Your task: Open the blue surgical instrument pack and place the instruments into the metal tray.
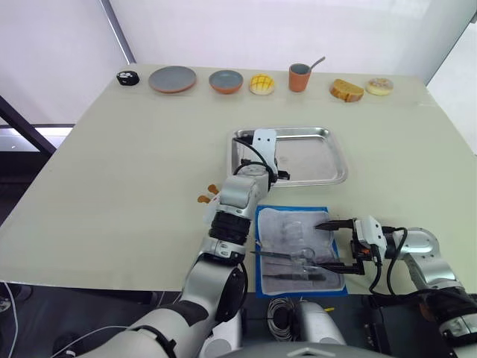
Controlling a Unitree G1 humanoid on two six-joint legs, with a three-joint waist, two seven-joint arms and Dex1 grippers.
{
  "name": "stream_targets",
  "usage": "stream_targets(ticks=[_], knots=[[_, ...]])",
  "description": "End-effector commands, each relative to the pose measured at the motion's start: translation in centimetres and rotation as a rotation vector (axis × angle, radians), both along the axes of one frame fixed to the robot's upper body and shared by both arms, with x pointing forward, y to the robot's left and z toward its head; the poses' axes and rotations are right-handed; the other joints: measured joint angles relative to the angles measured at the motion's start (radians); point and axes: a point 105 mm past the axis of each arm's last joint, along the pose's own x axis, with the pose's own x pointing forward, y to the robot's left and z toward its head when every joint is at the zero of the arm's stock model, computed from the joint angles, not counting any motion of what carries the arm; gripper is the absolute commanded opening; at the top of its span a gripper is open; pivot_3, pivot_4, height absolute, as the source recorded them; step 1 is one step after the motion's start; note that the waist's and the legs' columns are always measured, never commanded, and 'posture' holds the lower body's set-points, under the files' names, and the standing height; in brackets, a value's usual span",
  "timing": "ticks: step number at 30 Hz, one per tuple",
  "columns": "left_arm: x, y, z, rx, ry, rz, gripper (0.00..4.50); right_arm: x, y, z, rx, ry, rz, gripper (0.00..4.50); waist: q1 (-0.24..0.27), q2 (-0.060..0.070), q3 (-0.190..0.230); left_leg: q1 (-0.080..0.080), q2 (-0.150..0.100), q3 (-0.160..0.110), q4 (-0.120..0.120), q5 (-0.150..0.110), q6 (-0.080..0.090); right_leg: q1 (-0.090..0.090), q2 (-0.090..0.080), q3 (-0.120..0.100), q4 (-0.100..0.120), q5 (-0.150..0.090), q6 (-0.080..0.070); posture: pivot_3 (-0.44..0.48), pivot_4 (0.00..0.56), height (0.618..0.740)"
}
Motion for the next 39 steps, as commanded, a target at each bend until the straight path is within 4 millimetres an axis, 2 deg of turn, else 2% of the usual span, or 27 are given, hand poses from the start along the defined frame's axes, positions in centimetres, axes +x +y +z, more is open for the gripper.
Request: stream_targets(ticks=[1, 11, 17, 18, 20, 22, 24, 26, 29, 32, 34, 36, 39], knots=[[-0.2, -3.1, 2.1, -0.060, -0.054, -0.049, 0.09, -1.7, -1.0, -3.8, -0.104, 0.161, -0.042, 4.50, 0.000, 0.000, 0.000, 0.000, 0.000, 0.000, 0.000, 0.000, 0.000, 0.000, 0.000, 0.000, 0.000, 0.000, 0.000, 0.000, 0.150, 0.740], [-0.7, -4.4, 2.4, -0.065, -0.079, -0.127, 0.09, -1.6, -1.1, -3.8, -0.106, 0.159, -0.046, 4.50, 0.000, 0.000, 0.000, 0.000, 0.000, 0.000, 0.000, 0.000, 0.000, 0.000, 0.000, 0.000, 0.000, 0.000, 0.000, 0.000, 0.150, 0.740], [-0.8, -4.3, 2.2, -0.057, -0.072, -0.126, 0.09, -1.5, -1.1, -3.8, -0.103, 0.158, -0.046, 4.50, 0.000, 0.000, 0.000, 0.000, 0.000, 0.000, 0.000, 0.000, 0.000, 0.000, 0.000, 0.000, 0.000, 0.000, 0.000, 0.000, 0.150, 0.740], [-0.8, -4.3, 2.1, -0.058, -0.070, -0.125, 0.74, -1.5, -1.1, -3.8, -0.102, 0.158, -0.046, 4.50, 0.000, 0.000, 0.000, 0.000, 0.000, 0.000, 0.000, 0.000, 0.000, 0.000, 0.000, 0.000, 0.000, 0.000, 0.000, 0.000, 0.150, 0.740], [-0.8, -4.3, 2.2, -0.061, -0.068, -0.126, 1.18, -1.5, -1.1, -3.8, -0.102, 0.158, -0.046, 4.50, 0.000, 0.000, 0.000, 0.000, 0.000, 0.000, 0.000, 0.000, 0.000, 0.000, 0.000, 0.000, 0.000, 0.000, 0.000, 0.000, 0.150, 0.740], [-0.9, -4.2, 2.4, -0.072, -0.073, -0.129, 1.89, -1.5, -1.0, -3.8, -0.102, 0.159, -0.046, 4.50, 0.000, 0.000, 0.000, 0.000, 0.000, 0.000, 0.000, 0.000, 0.000, 0.000, 0.000, 0.000, 0.000, 0.000, 0.000, 0.000, 0.150, 0.740], [-1.1, -4.3, 2.7, -0.087, -0.082, -0.143, 2.78, -1.4, -1.0, -3.8, -0.102, 0.159, -0.046, 4.50, 0.000, 0.000, 0.000, 0.000, 0.000, 0.000, 0.000, 0.000, 0.000, 0.000, 0.000, 0.000, 0.000, 0.000, 0.000, 0.000, 0.150, 0.740], [-1.5, -4.9, 3.4, -0.145, -0.094, -0.192, 2.78, -1.4, -1.0, -3.8, -0.101, 0.158, -0.046, 4.50, 0.000, 0.000, 0.000, 0.000, 0.000, 0.000, 0.000, 0.000, 0.000, 0.000, 0.000, 0.000, 0.000, 0.000, 0.000, 0.000, 0.150, 0.740], [-2.5, -5.8, 5.4, -0.249, -0.160, -0.318, 2.78, -1.3, -0.9, -3.7, -0.099, 0.158, -0.047, 4.50, -0.001, 0.000, 0.000, 0.000, 0.000, 0.000, 0.000, 0.000, 0.000, 0.000, 0.000, 0.000, 0.000, 0.000, 0.000, 0.000, 0.150, 0.740], [-4.5, -6.0, 8.0, -0.365, -0.278, -0.528, 2.78, -1.2, -0.9, -3.7, -0.094, 0.154, -0.049, 4.50, -0.003, 0.001, 0.000, 0.000, 0.000, 0.000, 0.000, 0.000, -0.001, 0.000, 0.000, 0.000, 0.000, 0.000, 0.000, 0.000, 0.150, 0.740], [-5.8, -5.4, 9.2, -0.443, -0.328, -0.658, 2.78, -1.0, -0.9, -3.4, -0.084, 0.148, -0.054, 4.50, -0.004, 0.001, 0.001, 0.000, 0.000, 0.001, -0.001, 0.001, -0.002, 0.000, 0.000, 0.001, 0.000, 0.000, 0.000, 0.000, 0.150, 0.740], [-6.6, -4.7, 9.5, -0.461, -0.348, -0.741, 2.78, -0.9, -0.9, -3.3, -0.078, 0.145, -0.058, 4.50, -0.003, 0.002, 0.001, 0.001, 0.000, 0.001, -0.001, 0.003, -0.006, 0.000, 0.000, 0.001, 0.000, 0.000, 0.000, 0.000, 0.150, 0.740], [-8.5, -2.6, 8.6, -0.401, -0.391, -0.908, 2.78, -0.7, -1.0, -2.9, -0.061, 0.138, -0.068, 4.50, -0.006, 0.003, 0.001, 0.001, 0.000, 0.001, -0.001, 0.002, -0.005, 0.000, 0.001, 0.001, 0.000, 0.000, 0.000, 0.000, 0.150, 0.740]])
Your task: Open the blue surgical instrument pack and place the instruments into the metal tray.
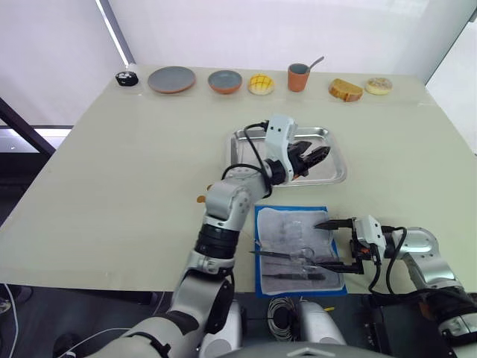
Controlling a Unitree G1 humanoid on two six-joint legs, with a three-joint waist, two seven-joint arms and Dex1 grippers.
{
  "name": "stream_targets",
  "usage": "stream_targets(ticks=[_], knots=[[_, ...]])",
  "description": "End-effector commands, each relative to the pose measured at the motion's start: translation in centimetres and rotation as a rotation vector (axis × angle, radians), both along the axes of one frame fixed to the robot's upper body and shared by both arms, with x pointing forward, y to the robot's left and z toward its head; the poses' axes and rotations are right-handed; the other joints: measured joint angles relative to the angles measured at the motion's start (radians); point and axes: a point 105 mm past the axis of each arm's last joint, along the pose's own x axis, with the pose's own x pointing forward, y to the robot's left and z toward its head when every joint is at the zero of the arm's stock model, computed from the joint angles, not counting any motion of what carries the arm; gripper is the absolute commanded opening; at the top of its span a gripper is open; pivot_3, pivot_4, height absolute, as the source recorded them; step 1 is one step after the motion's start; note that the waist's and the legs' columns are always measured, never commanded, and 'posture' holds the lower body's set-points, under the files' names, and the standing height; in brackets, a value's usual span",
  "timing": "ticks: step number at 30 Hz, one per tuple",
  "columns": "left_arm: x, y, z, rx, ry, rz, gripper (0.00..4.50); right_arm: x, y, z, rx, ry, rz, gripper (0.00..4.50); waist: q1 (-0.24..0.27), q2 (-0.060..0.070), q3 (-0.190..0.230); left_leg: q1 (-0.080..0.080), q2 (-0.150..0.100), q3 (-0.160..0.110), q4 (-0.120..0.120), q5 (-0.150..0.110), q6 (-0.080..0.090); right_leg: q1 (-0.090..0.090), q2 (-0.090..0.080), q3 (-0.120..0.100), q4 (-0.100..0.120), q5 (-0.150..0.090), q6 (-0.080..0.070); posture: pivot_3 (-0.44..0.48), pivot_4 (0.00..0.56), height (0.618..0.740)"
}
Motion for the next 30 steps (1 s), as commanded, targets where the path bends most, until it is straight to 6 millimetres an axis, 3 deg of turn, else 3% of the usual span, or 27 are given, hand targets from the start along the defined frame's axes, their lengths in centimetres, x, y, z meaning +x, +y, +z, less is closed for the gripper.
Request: stream_targets(ticks=[1, 5, 10, 15, 20, 23, 30], knots=[[-2.8, 1.6, 0.2, 0.024, -0.126, -0.187, 2.78, -0.9, -1.2, -2.9, -0.061, 0.137, -0.068, 4.50, 0.000, 0.000, 0.000, 0.000, 0.000, 0.000, 0.000, 0.000, 0.000, 0.000, 0.000, 0.000, 0.000, 0.000, 0.000, 0.000, 0.150, 0.740], [-4.4, 5.6, -2.1, 0.108, -0.150, -0.243, 2.78, -0.7, -1.4, -2.3, -0.041, 0.125, -0.082, 4.50, 0.004, 0.002, 0.002, 0.000, 0.002, 0.000, 0.000, -0.002, 0.003, 0.000, -0.001, 0.000, 0.000, 0.000, 0.000, 0.000, 0.150, 0.740], [-7.0, 9.7, -3.1, 0.099, -0.099, -0.339, 2.78, -0.9, -2.1, -1.1, -0.005, 0.144, -0.101, 4.50, 0.007, 0.006, 0.005, -0.002, 0.002, -0.001, 0.001, -0.002, 0.004, -0.001, -0.005, -0.001, -0.001, 0.000, 0.000, 0.000, 0.150, 0.740], [-9.5, 12.8, -4.2, 0.118, -0.049, -0.383, 4.38, -1.0, -3.3, 1.0, 0.044, 0.121, -0.148, 4.50, 0.016, 0.017, 0.012, -0.005, 0.001, -0.002, -0.002, -0.002, 0.005, -0.004, -0.010, -0.001, -0.002, -0.001, -0.001, 0.000, 0.150, 0.740], [-11.0, 14.9, -4.5, 0.167, -0.016, -0.374, 4.38, -1.9, -5.8, 3.3, 0.056, 0.087, -0.219, 4.50, 0.030, 0.023, 0.020, -0.006, 0.001, -0.003, -0.001, -0.002, 0.005, -0.004, -0.011, -0.002, -0.003, -0.001, -0.002, 0.000, 0.150, 0.740], [-11.6, 17.4, -4.7, 0.198, 0.011, -0.344, 4.38, -3.1, -8.1, 4.5, 0.045, 0.074, -0.279, 4.50, 0.028, 0.026, 0.024, -0.007, 0.000, -0.002, -0.001, -0.003, 0.006, -0.004, -0.012, -0.002, -0.003, -0.002, -0.002, 0.000, 0.150, 0.740], [-11.7, 21.3, -4.9, 0.249, 0.051, -0.301, 4.38, -5.3, -12.1, 6.4, -0.001, 0.052, -0.393, 4.50, 0.026, 0.028, 0.027, -0.006, 0.001, 0.001, -0.003, -0.003, 0.006, -0.005, -0.005, -0.002, -0.003, -0.002, -0.001, 0.000, 0.150, 0.740]])
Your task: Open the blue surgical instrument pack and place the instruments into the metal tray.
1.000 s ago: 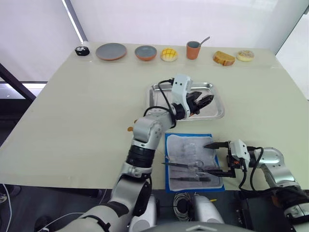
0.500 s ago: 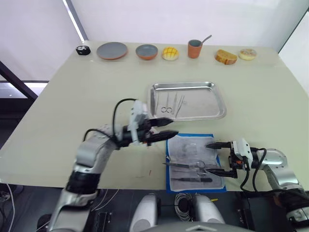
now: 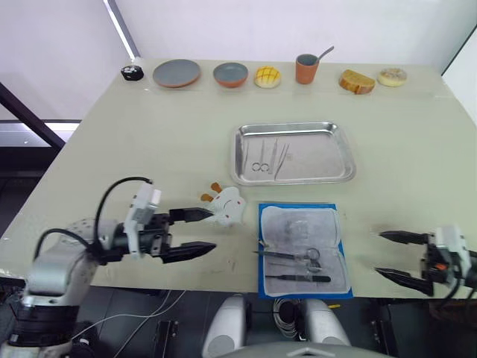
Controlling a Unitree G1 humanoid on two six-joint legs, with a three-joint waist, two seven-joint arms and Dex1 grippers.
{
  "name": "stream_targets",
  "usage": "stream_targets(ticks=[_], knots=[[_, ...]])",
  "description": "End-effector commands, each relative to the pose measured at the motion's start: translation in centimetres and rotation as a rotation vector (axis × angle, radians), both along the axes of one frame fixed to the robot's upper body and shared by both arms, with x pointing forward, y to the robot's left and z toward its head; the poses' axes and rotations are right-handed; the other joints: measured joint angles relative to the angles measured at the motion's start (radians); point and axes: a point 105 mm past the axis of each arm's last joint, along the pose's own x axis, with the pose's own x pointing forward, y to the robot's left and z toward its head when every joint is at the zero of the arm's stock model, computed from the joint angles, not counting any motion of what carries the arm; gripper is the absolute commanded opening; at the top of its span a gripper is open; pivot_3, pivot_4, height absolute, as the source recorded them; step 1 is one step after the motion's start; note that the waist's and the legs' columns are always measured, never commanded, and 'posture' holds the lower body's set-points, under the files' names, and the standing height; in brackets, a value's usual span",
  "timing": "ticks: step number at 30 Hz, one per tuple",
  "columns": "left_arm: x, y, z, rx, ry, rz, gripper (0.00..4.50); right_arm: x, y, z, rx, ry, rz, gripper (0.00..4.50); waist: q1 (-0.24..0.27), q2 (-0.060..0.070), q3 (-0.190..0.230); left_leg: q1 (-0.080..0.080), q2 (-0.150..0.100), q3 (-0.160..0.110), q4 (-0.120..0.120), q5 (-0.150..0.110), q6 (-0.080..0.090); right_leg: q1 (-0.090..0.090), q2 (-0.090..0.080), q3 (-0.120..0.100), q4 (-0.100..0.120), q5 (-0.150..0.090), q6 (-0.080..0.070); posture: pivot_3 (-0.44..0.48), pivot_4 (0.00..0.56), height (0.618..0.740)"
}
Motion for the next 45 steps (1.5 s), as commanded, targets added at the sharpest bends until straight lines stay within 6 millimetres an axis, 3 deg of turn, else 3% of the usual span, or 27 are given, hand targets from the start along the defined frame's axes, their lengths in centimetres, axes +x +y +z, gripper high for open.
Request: stream_targets(ticks=[1, 7, 18, 29, 35, 40, 45], knots=[[-0.1, 1.1, 0.7, 0.010, -0.031, -0.009, 4.38, -0.7, -1.5, 2.0, -0.019, -0.051, -0.033, 4.50, 0.000, 0.000, 0.000, 0.000, 0.000, 0.000, 0.000, 0.000, 0.000, 0.000, 0.000, 0.001, 0.000, 0.000, 0.000, 0.000, 0.150, 0.740], [0.1, 0.7, 0.5, 0.033, -0.084, -0.071, 4.38, -1.2, -1.5, 3.1, -0.033, -0.059, -0.046, 4.50, 0.000, -0.002, 0.002, 0.000, 0.001, 0.002, 0.000, 0.000, 0.000, 0.000, 0.001, 0.002, 0.000, -0.001, 0.001, 0.000, 0.150, 0.740], [0.7, -5.9, -1.8, 0.054, -0.196, -0.314, 4.38, -0.4, 3.9, 5.2, -0.030, -0.095, 0.077, 4.50, 0.001, -0.002, 0.002, 0.000, 0.002, 0.002, 0.002, 0.000, 0.000, 0.000, 0.003, 0.003, 0.000, 0.000, 0.002, 0.000, 0.150, 0.740], [2.0, -12.7, -3.9, 0.044, -0.279, -0.422, 4.38, -0.7, 6.8, 6.1, -0.064, -0.105, 0.146, 4.50, 0.001, -0.003, 0.003, -0.001, -0.001, 0.001, 0.003, 0.000, 0.000, 0.000, 0.005, 0.003, 0.001, 0.000, 0.002, 0.000, 0.150, 0.740], [2.3, -13.3, -6.4, 0.066, -0.280, -0.433, 4.38, -0.4, 7.1, 6.2, -0.083, -0.113, 0.136, 4.50, -0.001, -0.003, 0.003, -0.001, -0.001, 0.001, 0.005, 0.000, 0.000, 0.000, 0.005, 0.003, 0.003, 0.000, 0.002, 0.000, 0.150, 0.740], [2.4, -12.3, -8.5, 0.118, -0.283, -0.445, 4.38, 0.0, 8.3, 6.6, -0.109, -0.126, 0.114, 4.50, -0.001, -0.003, 0.003, 0.000, -0.001, 0.000, 0.005, 0.000, 0.000, 0.000, 0.005, 0.003, 0.003, 0.000, 0.002, 0.000, 0.150, 0.740], [2.4, -12.1, -9.2, 0.135, -0.289, -0.461, 4.38, 0.4, 9.5, 6.9, -0.140, -0.098, 0.116, 4.50, -0.003, -0.002, 0.001, 0.001, -0.001, 0.000, 0.005, 0.000, 0.000, 0.001, 0.006, 0.003, 0.004, 0.000, 0.002, 0.000, 0.150, 0.740]])
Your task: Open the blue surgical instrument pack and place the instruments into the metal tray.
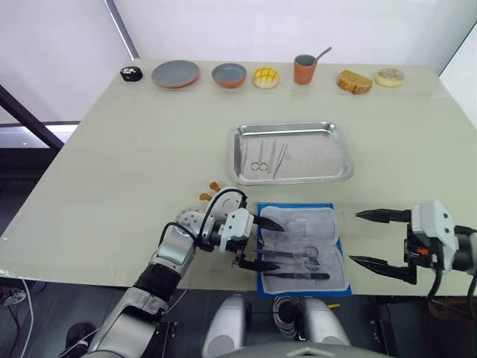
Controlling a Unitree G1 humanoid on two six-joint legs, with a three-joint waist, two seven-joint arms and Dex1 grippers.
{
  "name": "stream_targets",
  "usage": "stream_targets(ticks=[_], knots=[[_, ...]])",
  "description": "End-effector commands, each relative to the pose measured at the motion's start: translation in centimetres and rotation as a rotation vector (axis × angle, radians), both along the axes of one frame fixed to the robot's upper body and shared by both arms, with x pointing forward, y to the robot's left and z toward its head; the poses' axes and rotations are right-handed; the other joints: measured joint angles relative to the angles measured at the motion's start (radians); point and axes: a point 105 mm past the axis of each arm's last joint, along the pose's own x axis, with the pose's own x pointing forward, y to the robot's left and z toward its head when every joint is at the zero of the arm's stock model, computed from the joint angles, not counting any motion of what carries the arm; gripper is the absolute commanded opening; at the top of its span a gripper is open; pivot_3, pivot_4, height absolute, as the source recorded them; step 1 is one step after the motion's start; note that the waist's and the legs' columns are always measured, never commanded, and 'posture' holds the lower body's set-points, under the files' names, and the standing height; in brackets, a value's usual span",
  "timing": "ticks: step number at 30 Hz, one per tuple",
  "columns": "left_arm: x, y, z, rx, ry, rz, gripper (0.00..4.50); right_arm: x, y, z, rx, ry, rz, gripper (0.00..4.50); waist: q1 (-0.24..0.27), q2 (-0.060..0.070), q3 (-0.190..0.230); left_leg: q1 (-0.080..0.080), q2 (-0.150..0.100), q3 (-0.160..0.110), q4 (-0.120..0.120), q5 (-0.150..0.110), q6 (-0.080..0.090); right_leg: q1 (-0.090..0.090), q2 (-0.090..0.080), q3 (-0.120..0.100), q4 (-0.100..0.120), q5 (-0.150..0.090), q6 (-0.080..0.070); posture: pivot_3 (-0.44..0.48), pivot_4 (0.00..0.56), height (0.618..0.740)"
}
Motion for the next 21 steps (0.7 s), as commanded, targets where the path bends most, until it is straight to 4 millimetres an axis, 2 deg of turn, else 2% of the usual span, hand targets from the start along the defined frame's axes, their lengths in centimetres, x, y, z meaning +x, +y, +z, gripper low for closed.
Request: stream_targets(ticks=[1, 7, 10, 11, 12, 14, 21], knots=[[-0.2, 0.8, -1.8, 0.071, 0.035, 0.006, 4.38, 0.0, 1.3, 0.6, -0.028, -0.005, 0.022, 4.50, 0.000, 0.000, 0.000, 0.000, 0.000, 0.000, 0.000, 0.000, 0.000, 0.000, 0.000, 0.000, 0.000, 0.000, 0.000, 0.000, 0.150, 0.740], [-0.2, 0.6, -1.6, 0.076, 0.027, -0.006, 4.38, 1.3, 2.9, -1.0, -0.201, -0.025, 0.008, 4.50, -0.002, 0.001, -0.001, 0.000, 0.000, 0.000, 0.000, 0.000, 0.000, 0.000, 0.000, 0.000, 0.000, 0.000, 0.000, 0.000, 0.150, 0.740], [-0.4, 0.4, -1.5, 0.079, 0.020, -0.006, 4.38, 1.7, 3.9, -1.9, -0.226, -0.001, 0.010, 4.50, -0.004, 0.001, -0.002, 0.000, 0.000, 0.000, 0.000, 0.000, 0.000, 0.000, 0.000, 0.000, 0.000, 0.000, 0.000, 0.000, 0.150, 0.740], [-0.4, 0.4, -1.6, 0.082, 0.020, -0.005, 4.50, 1.7, 4.4, -2.0, -0.232, -0.001, 0.023, 3.99, -0.006, 0.001, -0.002, 0.000, 0.000, 0.000, 0.000, 0.000, 0.000, 0.000, 0.000, 0.000, 0.000, 0.000, 0.000, 0.000, 0.150, 0.740], [-0.5, 0.4, -1.6, 0.084, 0.019, -0.004, 4.50, 1.7, 4.7, -2.1, -0.239, -0.001, 0.031, 3.88, -0.006, 0.001, -0.002, 0.000, 0.000, 0.000, 0.000, 0.000, 0.000, 0.000, 0.000, 0.000, 0.000, 0.000, 0.000, 0.000, 0.150, 0.740], [-0.6, 0.5, -1.7, 0.086, 0.020, -0.003, 4.50, 1.9, 5.1, -2.4, -0.261, -0.013, 0.043, 3.07, -0.006, 0.001, -0.002, -0.001, 0.000, -0.001, 0.000, 0.000, 0.000, -0.001, 0.000, -0.001, 0.000, 0.000, 0.000, 0.000, 0.150, 0.740], [-0.8, 0.6, -1.8, 0.094, 0.018, -0.005, 4.50, 1.2, 6.4, -3.1, -0.283, 0.003, 0.113, 3.07, -0.013, 0.001, -0.002, -0.001, 0.000, -0.001, 0.000, 0.000, 0.000, -0.001, 0.000, -0.001, 0.000, 0.000, 0.000, 0.000, 0.150, 0.740]])
